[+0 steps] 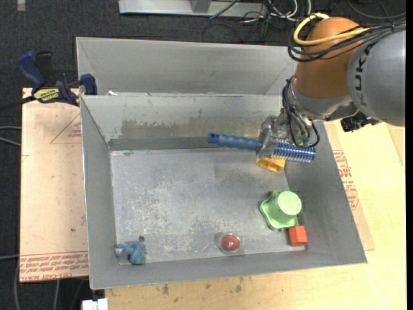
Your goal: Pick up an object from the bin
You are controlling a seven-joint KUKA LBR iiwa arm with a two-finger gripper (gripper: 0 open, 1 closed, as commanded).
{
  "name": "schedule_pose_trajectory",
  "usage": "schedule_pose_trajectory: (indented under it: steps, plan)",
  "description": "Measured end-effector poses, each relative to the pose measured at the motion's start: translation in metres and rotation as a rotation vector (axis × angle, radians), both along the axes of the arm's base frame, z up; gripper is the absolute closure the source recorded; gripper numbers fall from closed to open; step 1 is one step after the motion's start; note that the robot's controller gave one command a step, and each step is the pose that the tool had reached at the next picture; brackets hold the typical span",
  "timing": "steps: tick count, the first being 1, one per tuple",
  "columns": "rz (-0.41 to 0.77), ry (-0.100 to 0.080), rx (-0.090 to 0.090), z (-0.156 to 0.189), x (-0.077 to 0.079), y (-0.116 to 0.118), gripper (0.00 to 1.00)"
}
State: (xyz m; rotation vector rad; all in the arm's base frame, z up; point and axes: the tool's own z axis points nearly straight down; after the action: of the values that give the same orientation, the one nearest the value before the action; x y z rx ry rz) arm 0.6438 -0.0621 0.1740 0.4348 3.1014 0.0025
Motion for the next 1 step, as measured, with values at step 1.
schedule_pose_trajectory:
  steps: [1]
  plan:
    - [0.001,0.008,0.000,0.0007,0.0003,0.0002,1.00]
